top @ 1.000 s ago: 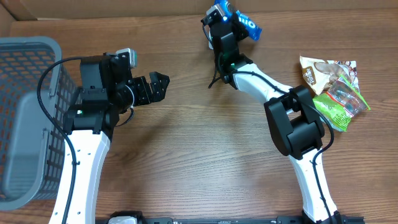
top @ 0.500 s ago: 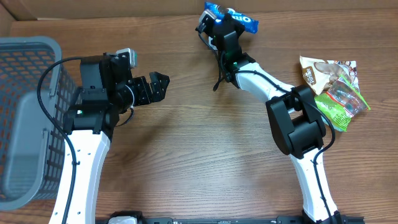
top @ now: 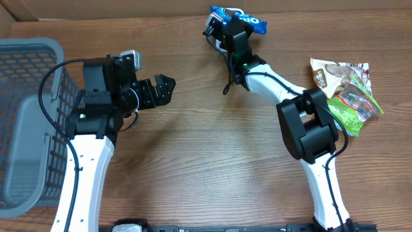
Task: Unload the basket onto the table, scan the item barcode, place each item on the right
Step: 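Hold the blue Oreo pack's barcode against the scanner with the right gripper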
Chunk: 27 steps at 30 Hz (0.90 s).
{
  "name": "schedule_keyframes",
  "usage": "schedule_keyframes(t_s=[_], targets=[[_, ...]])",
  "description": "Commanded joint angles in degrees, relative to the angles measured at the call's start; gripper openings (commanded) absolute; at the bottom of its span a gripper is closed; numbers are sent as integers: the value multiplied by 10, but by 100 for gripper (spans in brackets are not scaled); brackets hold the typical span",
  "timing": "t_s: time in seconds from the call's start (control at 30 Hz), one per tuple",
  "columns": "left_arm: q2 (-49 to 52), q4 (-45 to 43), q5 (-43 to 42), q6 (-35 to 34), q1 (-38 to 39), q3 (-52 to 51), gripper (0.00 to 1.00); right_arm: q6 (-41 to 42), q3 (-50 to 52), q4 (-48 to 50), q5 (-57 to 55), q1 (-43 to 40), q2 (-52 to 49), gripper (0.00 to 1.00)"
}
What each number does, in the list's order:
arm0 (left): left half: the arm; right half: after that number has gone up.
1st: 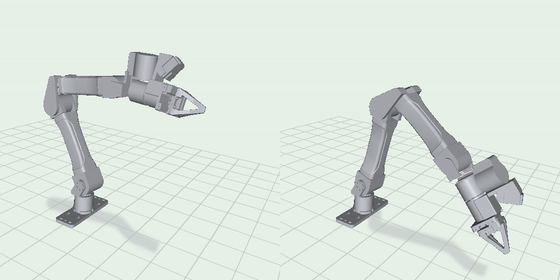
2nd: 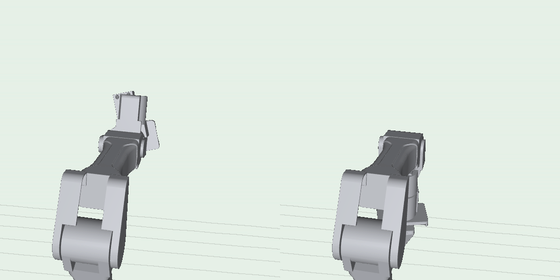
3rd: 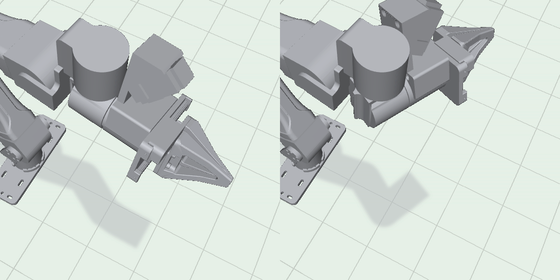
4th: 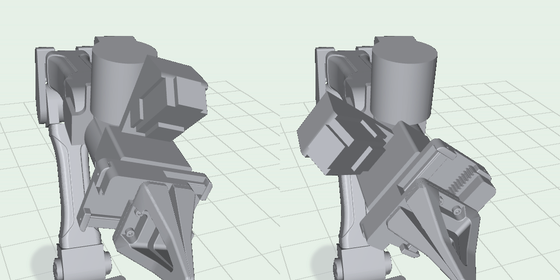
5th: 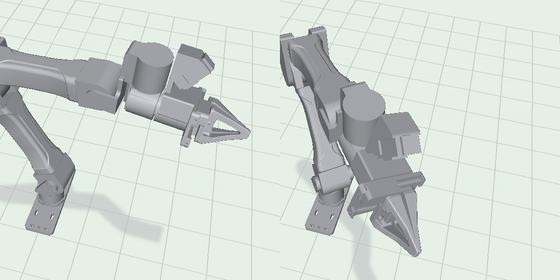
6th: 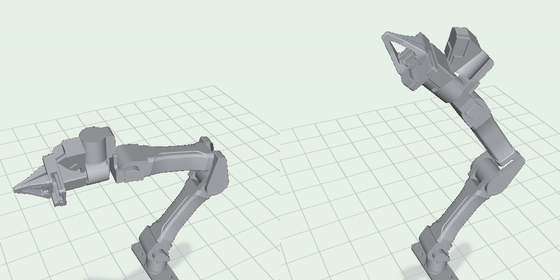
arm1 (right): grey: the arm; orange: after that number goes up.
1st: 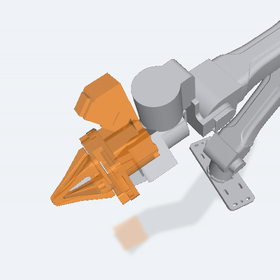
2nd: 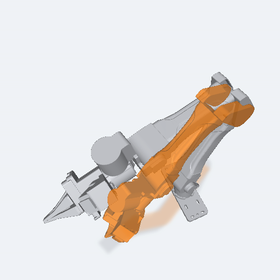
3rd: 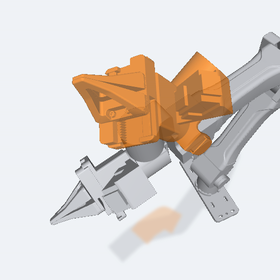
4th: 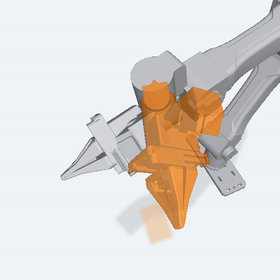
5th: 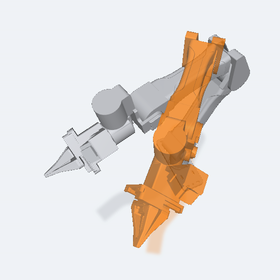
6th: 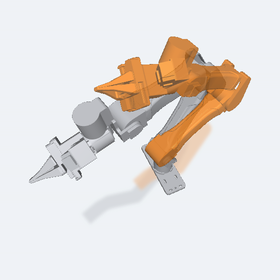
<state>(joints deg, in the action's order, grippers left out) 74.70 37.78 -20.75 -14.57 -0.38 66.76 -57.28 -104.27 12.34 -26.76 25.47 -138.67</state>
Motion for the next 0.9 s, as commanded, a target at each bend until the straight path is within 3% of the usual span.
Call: schedule_keyframes(t_s=[0.0,0.87], targets=[[2,0,2,11,1,7,100,-2,-10,-2,3,-15,23,4],[2,0,2,11,1,7,100,-2,-7,-41,7,-24,23,4]])
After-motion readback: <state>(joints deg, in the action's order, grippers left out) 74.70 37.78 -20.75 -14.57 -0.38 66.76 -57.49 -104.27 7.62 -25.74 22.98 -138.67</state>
